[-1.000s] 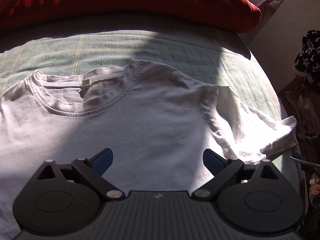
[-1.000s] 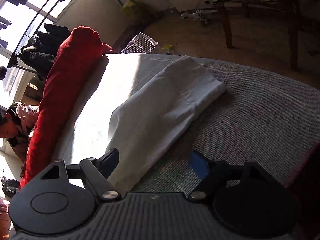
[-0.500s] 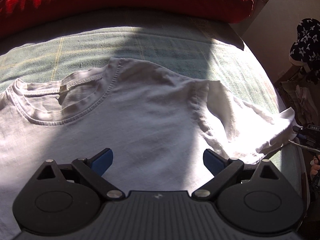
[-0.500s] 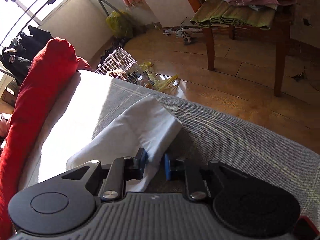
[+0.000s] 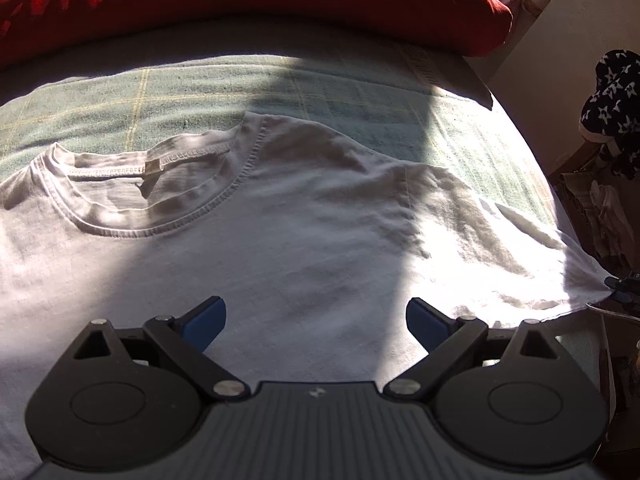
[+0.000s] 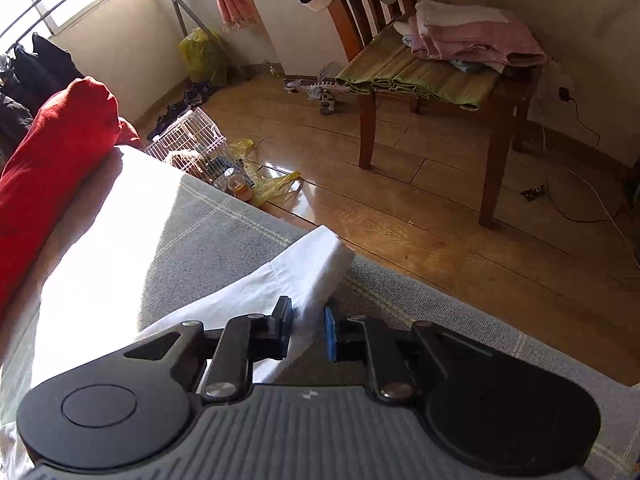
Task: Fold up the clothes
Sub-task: 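Lift the right gripper off the shirt and swing it away from the bed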
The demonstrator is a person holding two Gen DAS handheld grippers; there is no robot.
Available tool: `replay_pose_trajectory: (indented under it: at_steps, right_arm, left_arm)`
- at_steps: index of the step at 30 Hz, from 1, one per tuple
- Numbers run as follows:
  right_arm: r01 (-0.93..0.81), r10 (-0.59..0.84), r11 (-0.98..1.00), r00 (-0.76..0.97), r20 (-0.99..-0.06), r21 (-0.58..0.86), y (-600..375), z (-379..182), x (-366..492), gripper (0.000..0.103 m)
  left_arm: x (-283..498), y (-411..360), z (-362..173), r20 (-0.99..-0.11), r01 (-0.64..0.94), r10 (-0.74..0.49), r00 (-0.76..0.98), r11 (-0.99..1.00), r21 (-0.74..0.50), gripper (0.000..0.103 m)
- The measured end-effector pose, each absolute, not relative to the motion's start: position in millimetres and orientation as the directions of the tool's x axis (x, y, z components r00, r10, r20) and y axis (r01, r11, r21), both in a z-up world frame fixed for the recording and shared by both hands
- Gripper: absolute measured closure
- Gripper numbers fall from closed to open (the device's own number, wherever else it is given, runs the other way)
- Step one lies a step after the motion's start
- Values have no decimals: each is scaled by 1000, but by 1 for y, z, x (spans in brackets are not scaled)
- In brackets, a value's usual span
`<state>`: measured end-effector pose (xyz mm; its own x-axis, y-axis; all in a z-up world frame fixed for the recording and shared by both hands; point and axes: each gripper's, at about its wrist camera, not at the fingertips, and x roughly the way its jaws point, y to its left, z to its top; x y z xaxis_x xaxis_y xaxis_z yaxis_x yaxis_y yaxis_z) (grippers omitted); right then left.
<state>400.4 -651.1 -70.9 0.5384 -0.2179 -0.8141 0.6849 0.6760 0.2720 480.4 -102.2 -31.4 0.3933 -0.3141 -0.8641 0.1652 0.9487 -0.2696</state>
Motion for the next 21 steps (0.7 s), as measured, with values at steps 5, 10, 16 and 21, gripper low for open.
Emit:
replay_pose_trajectory:
  at_steps: [5, 10, 16, 21]
  right_arm:
    - [713, -379, 696, 467, -799, 86, -621, -47, 401, 59]
    - [473, -183, 868, 584, -791, 149, -557, -30, 426, 56]
    - [60, 178, 966, 556, -812, 253, -446, -42, 487, 55]
    - [-80, 268, 961, 504, -821, 265, -386, -60, 525, 55]
  left_arm:
    - [470, -90, -27, -868, 173, -272, 415, 961, -218, 7]
    - [460, -68, -28, -872, 118, -240, 426, 971, -209, 7]
    - [444, -45, -29, -872, 55, -215, 439, 976, -212, 7]
    - [433, -31, -32, -874, 3, -193, 445, 977, -214, 7]
